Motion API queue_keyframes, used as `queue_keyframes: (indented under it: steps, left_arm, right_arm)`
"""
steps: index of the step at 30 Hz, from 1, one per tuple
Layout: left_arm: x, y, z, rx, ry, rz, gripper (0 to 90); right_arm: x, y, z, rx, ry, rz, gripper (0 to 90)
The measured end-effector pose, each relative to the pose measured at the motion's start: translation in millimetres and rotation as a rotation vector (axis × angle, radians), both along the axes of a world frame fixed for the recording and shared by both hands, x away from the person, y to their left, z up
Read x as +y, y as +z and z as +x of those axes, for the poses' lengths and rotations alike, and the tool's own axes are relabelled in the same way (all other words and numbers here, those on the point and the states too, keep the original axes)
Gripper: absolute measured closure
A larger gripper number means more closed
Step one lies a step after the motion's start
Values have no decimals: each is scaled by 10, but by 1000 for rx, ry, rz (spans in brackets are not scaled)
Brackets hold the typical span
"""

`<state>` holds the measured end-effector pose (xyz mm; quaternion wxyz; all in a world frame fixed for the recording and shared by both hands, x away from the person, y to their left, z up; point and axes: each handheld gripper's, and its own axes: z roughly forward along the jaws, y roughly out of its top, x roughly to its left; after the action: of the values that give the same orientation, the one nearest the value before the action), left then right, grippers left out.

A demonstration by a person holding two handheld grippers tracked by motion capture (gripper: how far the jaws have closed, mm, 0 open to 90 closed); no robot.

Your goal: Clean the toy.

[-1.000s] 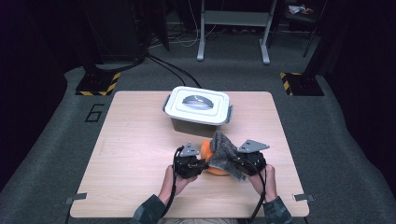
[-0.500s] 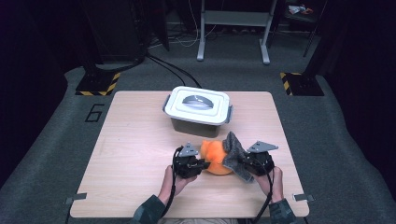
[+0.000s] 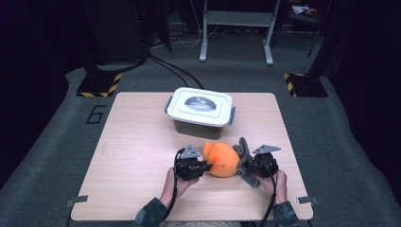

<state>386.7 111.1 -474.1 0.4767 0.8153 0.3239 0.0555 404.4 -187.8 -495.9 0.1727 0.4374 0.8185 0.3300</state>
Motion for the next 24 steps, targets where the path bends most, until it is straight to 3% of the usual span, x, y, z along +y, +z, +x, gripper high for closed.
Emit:
queue_keyframes:
  steps: [5,10,11,12,16,18,19,24]
  left_arm:
    - [21,0,8,-5,4,6,783]
    - [28,-4,9,-4,2,11,783]
    - [21,-4,6,-3,1,7,783]
    - [13,-1,3,0,1,6,784]
    - [2,8,2,-3,-7,11,784]
    - [-3,12,1,-6,-9,11,784]
    - [-9,17,2,-17,-16,18,784]
    - [-32,35,-12,-23,-25,27,785]
  right_arm:
    - [-38,62,-54,-6,-10,25,748]
    - [-79,246,-138,-36,-2,76,750]
    - [-63,394,-195,-68,24,99,750]
    - [-52,424,-210,-72,27,106,750]
    - [91,652,-301,-121,88,112,750]
    - [142,693,-313,-137,111,115,749]
    - [268,775,-342,-152,149,105,749]
    - [549,815,-326,-160,213,76,748]
